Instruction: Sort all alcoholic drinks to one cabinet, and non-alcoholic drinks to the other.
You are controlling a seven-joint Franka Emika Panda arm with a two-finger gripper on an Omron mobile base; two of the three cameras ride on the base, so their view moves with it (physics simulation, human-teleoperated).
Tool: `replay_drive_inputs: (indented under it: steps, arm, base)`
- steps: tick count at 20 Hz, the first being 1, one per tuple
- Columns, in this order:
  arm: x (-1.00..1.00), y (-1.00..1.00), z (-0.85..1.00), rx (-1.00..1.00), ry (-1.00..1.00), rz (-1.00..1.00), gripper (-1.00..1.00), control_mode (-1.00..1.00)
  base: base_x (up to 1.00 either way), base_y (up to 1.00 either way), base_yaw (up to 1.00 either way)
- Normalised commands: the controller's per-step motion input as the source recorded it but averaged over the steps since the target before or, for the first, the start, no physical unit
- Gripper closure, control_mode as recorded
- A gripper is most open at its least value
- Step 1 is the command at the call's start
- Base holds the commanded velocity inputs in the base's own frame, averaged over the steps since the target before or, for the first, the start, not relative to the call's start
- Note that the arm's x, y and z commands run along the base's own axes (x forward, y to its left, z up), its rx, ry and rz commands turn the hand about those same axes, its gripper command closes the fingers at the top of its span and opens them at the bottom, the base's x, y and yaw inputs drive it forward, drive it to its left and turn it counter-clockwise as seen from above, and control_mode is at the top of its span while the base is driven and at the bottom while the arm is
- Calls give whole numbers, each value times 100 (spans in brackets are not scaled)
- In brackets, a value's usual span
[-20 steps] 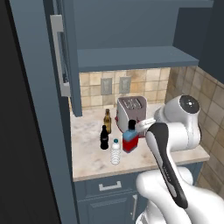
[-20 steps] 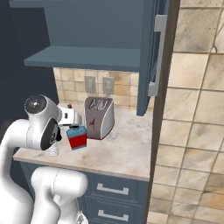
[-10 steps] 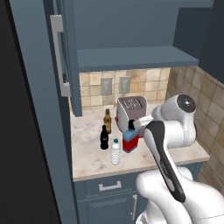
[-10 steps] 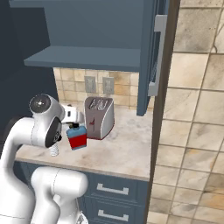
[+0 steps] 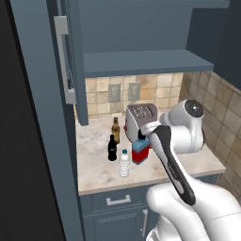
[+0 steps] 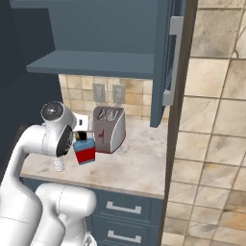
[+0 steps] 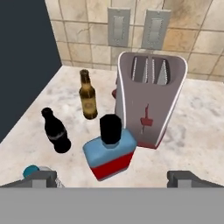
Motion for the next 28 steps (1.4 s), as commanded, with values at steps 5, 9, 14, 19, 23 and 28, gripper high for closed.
replay_drive_inputs:
  steps: [5,9,14,19,23,28]
  arm:
    - [29,0,-20,0,0,0,-100,-100]
    - [38,0,-20,0,0,0,-100,-100]
    - [36,3,-24,0,1,0,-100,-100]
    - [23,13,-34,0,0,0,-100,-100]
    - [25,4,-22,0,0,0,-100,-100]
    - [22,0,-16,0,0,0,-100,-100]
  base:
    - [0,0,0]
    - [0,0,0]
    - [0,0,0]
    - [0,0,0]
    - [0,0,0]
    - [0,0,0]
